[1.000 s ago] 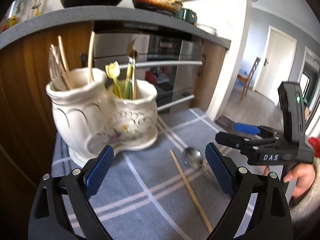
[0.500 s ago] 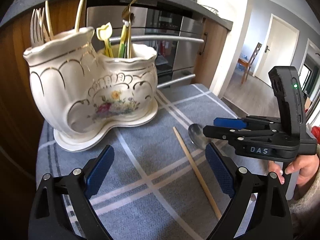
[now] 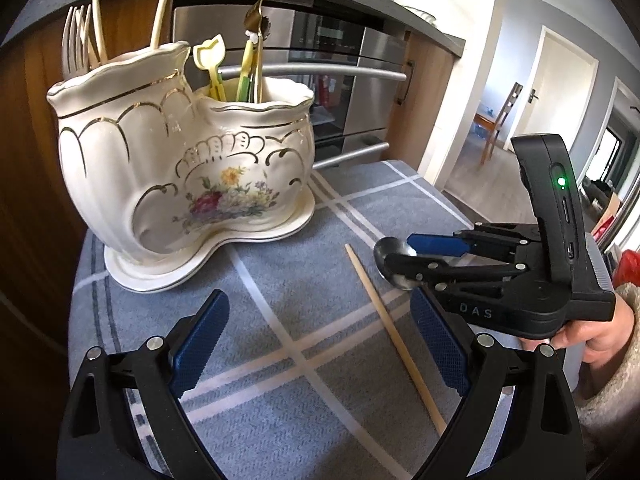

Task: Organize utensils
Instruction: 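Grasp and lift the last chopstick with the left tool while the right tool grasps the silver spoon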

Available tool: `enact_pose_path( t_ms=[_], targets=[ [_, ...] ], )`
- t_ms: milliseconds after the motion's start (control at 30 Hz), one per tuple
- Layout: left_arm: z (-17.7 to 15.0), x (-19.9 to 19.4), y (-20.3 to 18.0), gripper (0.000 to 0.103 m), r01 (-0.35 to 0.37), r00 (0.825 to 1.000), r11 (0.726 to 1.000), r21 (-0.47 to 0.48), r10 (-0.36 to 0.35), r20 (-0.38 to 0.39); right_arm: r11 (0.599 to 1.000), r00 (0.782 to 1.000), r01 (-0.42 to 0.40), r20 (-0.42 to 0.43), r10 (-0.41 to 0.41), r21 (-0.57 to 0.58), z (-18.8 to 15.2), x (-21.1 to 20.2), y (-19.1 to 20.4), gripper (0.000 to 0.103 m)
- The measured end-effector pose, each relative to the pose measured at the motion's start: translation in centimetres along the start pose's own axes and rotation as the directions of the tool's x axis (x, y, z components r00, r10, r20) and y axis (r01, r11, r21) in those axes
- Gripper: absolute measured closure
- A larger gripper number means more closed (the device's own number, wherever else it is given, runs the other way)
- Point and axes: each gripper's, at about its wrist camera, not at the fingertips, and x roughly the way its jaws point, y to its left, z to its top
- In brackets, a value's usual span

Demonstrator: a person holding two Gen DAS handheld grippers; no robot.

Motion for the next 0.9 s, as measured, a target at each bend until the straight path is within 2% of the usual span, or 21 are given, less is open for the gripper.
enact_pose_path(
  t_ms=[100,200,267,367,500,633,667,733,833,900],
  targets=[
    [-0.1,0.1,-0.1,0.011,-0.004,1.000,1.000,0.007,0.004,0.000,1.000,1.000,0.007,0.003,-0.007,0.002,-0.1,-0.1,0.0,0.087],
    [-0.2,0.4,-0.4,0.011,-0.005,1.000,1.000,0.023,0.006,-0.007,0.998,0.999,-0.034,0.019,0.033,0.055,0.0,-0.5,-0.8,0.096],
    [-0.3,0.7,-0.7,0.012,0.005,1.000,1.000,0.029,-0.004,-0.019,0.993,0.997,-0.076,0.033,0.073,0.095,0.0,-1.0,-1.5,0.099],
    [-0.2,0.9,-1.3,0.014,0.026,0.999,0.999,0.031,-0.025,-0.038,0.991,0.994,-0.086,0.071,0.079,0.105,0.0,-2.2,-2.0,0.101],
    [-0.2,1.3,-2.9,0.027,0.041,0.996,0.997,0.064,-0.036,-0.085,0.985,0.988,-0.113,0.124,0.097,0.130,0.0,-3.9,-2.9,0.101],
    [-0.3,2.4,-4.5,0.044,0.050,0.986,0.994,0.092,-0.035,-0.165,0.981,0.980,-0.132,0.165,0.108,0.141,0.0,-5.1,-3.3,0.101],
    [-0.3,2.9,-5.0,0.047,0.048,0.981,0.993,0.104,-0.027,-0.191,0.979,0.978,-0.140,0.177,0.113,0.146,0.0,-5.5,-3.5,0.101],
    [-0.3,3.6,-5.8,0.061,0.038,0.974,0.992,0.119,-0.010,-0.227,0.979,0.974,-0.144,0.197,0.114,0.147,0.0,-6.1,-3.7,0.101],
    [-0.2,4.4,-6.5,0.070,0.001,0.963,0.989,0.145,0.038,-0.268,0.979,0.969,-0.147,0.221,0.113,0.143,0.0,-6.8,-3.7,0.101],
    [0.2,5.0,-6.9,0.072,-0.025,0.957,0.987,0.156,0.069,-0.283,0.978,0.966,-0.150,0.232,0.114,0.145,0.1,-7.2,-3.9,0.101]
  ],
)
